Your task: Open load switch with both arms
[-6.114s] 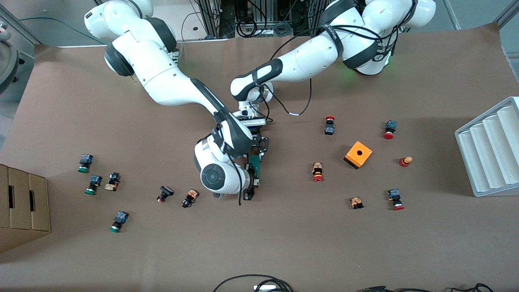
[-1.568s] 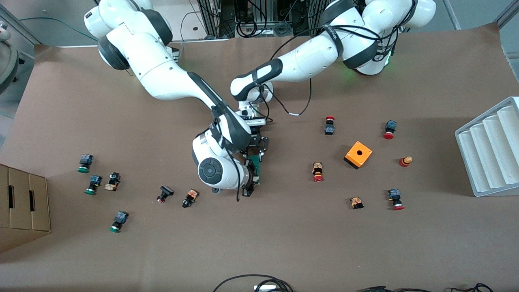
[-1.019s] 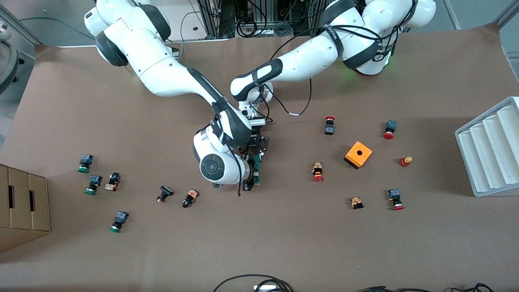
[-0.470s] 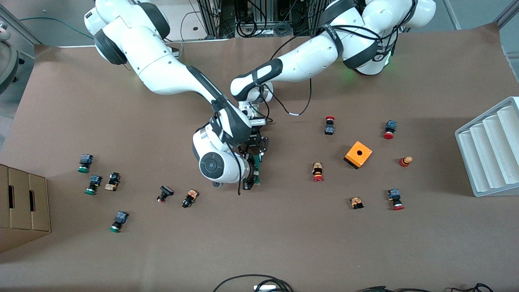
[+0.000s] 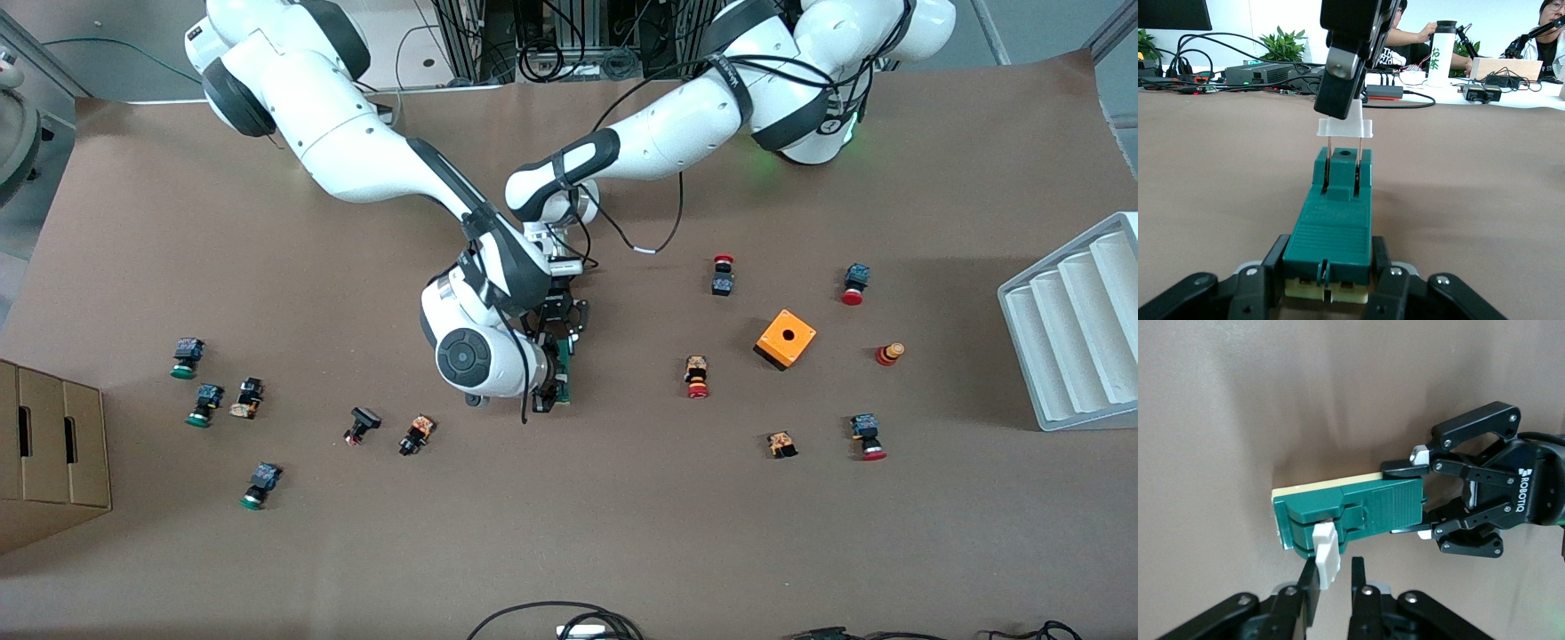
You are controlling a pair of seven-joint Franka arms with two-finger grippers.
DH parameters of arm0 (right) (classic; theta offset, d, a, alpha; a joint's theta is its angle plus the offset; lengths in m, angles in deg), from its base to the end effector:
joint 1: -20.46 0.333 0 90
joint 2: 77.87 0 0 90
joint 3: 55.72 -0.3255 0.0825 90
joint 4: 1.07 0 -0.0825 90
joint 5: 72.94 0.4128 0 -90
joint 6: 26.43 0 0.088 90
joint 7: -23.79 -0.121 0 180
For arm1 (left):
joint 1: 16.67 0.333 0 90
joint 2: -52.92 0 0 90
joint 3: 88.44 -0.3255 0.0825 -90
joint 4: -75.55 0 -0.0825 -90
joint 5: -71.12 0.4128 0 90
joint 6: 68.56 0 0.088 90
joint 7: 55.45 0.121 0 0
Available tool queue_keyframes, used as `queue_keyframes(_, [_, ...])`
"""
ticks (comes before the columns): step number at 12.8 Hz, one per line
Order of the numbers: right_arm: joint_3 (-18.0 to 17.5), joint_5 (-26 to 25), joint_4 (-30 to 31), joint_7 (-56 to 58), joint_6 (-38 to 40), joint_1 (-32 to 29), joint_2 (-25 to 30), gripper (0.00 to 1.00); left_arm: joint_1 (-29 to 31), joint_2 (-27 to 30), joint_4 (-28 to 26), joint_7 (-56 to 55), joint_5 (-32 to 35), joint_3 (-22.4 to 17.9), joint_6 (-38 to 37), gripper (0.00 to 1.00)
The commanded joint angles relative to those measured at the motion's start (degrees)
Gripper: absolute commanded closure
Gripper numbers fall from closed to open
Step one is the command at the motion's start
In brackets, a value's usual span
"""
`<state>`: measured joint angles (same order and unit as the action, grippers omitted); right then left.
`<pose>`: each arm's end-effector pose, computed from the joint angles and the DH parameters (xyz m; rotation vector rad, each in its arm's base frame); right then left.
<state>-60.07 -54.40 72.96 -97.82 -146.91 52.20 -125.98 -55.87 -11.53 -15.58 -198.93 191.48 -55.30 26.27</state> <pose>0.6249 0.4627 0.2207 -2.0361 2.2870 0.5131 0.3486 -0.5991 0.0310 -2.4888 -0.1677 -1.8731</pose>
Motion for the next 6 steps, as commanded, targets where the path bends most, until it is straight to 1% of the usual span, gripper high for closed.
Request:
queue_keyframes(1, [-0.48,0.79,3.84,-0.38,0.86,0.34,2.75,0.80,0.18,-1.11,0.78,0.30,0.41,0.61,0.87,0.46])
queue_keyframes(5, [-0.57,0.79,5.69,-0.03,0.77,0.87,4.33,0.80,0.18,-1.11,0.78,0.30,0.41,0.61,0.70,0.45])
queue_keyframes(6, [-1.44,-0.08,5.78,-0.03,0.42,0.87,4.34,0.80,0.18,-1.11,0.87,0.30,0.41,0.61,0.87,0.46])
